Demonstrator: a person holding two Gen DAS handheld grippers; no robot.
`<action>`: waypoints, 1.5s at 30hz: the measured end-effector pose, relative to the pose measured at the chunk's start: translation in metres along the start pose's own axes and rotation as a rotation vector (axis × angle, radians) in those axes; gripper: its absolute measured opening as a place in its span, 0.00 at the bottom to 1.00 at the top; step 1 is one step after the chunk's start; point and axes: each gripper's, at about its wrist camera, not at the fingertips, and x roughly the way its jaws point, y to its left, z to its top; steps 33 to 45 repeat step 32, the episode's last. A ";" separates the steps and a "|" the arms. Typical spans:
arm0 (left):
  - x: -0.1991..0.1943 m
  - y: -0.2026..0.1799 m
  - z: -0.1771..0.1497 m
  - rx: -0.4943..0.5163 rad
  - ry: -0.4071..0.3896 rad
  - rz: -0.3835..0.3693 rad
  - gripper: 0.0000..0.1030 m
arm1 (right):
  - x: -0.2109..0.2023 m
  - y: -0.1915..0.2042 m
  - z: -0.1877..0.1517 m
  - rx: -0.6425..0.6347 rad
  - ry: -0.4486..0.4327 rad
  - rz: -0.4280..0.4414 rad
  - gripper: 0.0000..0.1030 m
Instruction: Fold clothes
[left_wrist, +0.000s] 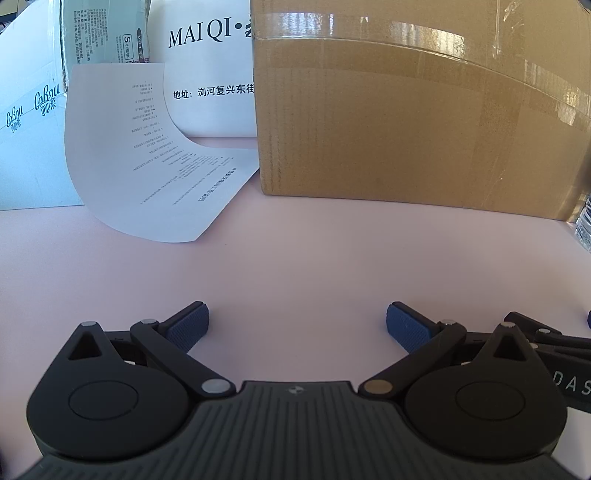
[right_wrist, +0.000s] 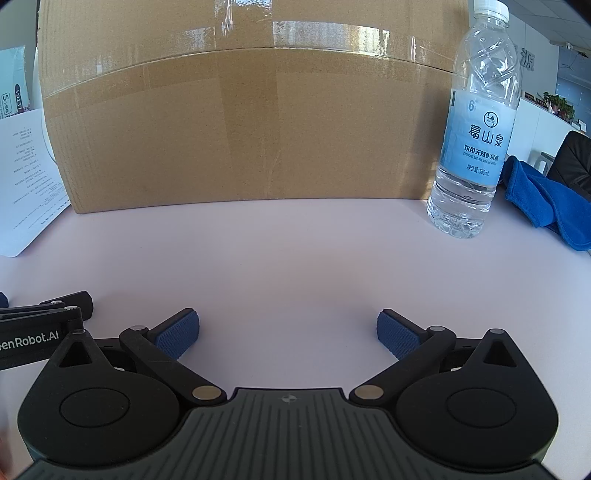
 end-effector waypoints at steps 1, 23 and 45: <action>0.000 0.000 0.000 0.000 0.000 0.000 1.00 | 0.000 0.000 0.000 0.000 0.000 0.000 1.00; 0.000 0.000 0.001 0.002 0.003 0.001 1.00 | -0.003 -0.001 -0.001 -0.001 0.000 0.000 1.00; 0.000 -0.001 0.001 0.001 0.004 0.000 1.00 | -0.003 -0.001 -0.001 -0.001 0.000 0.000 1.00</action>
